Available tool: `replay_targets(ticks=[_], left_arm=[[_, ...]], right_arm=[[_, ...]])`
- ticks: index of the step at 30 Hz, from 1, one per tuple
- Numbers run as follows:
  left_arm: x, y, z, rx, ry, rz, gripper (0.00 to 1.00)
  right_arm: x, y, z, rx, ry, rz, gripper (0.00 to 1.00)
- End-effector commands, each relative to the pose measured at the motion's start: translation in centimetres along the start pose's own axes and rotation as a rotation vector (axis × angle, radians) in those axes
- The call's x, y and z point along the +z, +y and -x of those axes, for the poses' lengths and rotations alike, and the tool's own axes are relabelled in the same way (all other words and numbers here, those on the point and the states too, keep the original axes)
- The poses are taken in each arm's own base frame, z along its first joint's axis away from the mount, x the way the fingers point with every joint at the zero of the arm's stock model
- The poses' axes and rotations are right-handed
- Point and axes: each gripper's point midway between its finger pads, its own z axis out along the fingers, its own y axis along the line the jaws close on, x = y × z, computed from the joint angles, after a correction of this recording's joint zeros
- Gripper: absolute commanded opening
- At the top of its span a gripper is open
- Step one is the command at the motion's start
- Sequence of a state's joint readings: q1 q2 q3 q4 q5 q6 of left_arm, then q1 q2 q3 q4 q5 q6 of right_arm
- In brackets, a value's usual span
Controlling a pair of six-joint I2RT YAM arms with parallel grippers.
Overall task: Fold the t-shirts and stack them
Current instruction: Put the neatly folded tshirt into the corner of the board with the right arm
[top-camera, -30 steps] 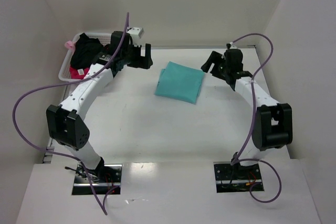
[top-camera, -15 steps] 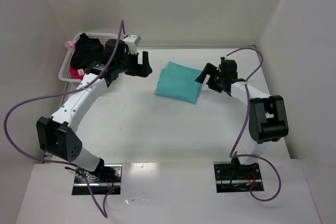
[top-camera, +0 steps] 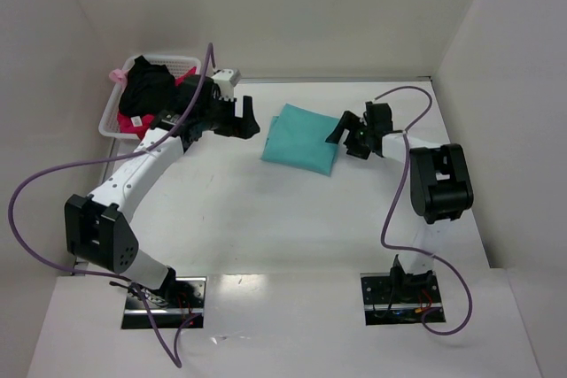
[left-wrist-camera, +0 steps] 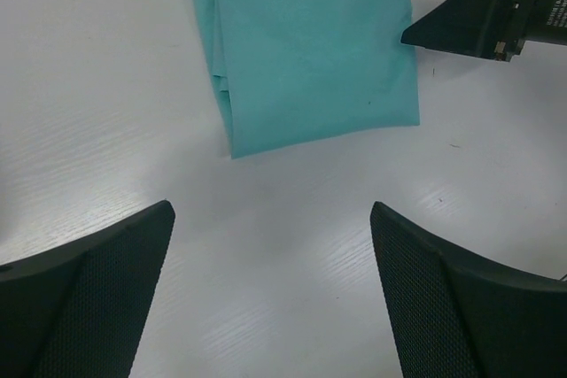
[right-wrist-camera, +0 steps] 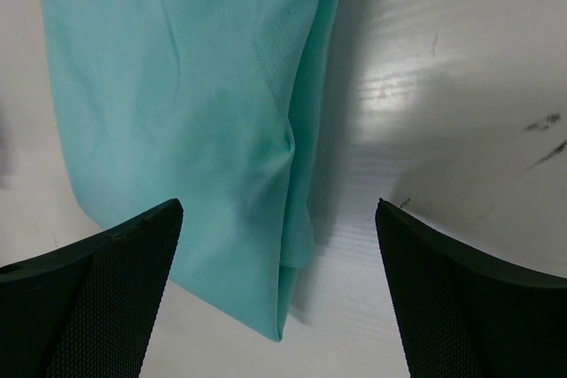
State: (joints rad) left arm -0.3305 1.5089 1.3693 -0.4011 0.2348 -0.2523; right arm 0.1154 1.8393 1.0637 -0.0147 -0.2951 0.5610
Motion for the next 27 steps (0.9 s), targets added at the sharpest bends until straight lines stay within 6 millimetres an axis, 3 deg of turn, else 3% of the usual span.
replay_targets(ticks=[1,7,15,20,27], left_arm=[[-0.6,-1.2,1.9,0.009,-0.075,-0.042,0.99],[-0.3,-1.0,1.4,0.003,-0.055,-0.038,0.99],[-0.6,-1.0,1.6,0.005,-0.065,-0.03,0.99],[-0.6,-1.0,1.6,-0.004,-0.065,-0.03,0.99],[-1.3,-1.2,1.5,-0.01,-0.074,-0.032,0.99]], right_arm=[[1.0,1.4,2.3,-0.018,-0.045,0.023,0.94],[2.3,1.7,1.9,0.001,-0.015,0.037,0.9],[2.2,1.3,2.8,0.004,-0.04,-0.013,0.9],[3.0,0.3,1.7,0.024,-0.01,-0.034,0.9],[2.9,0.2,3.1,0.019,-0.053,-0.065,0.87]])
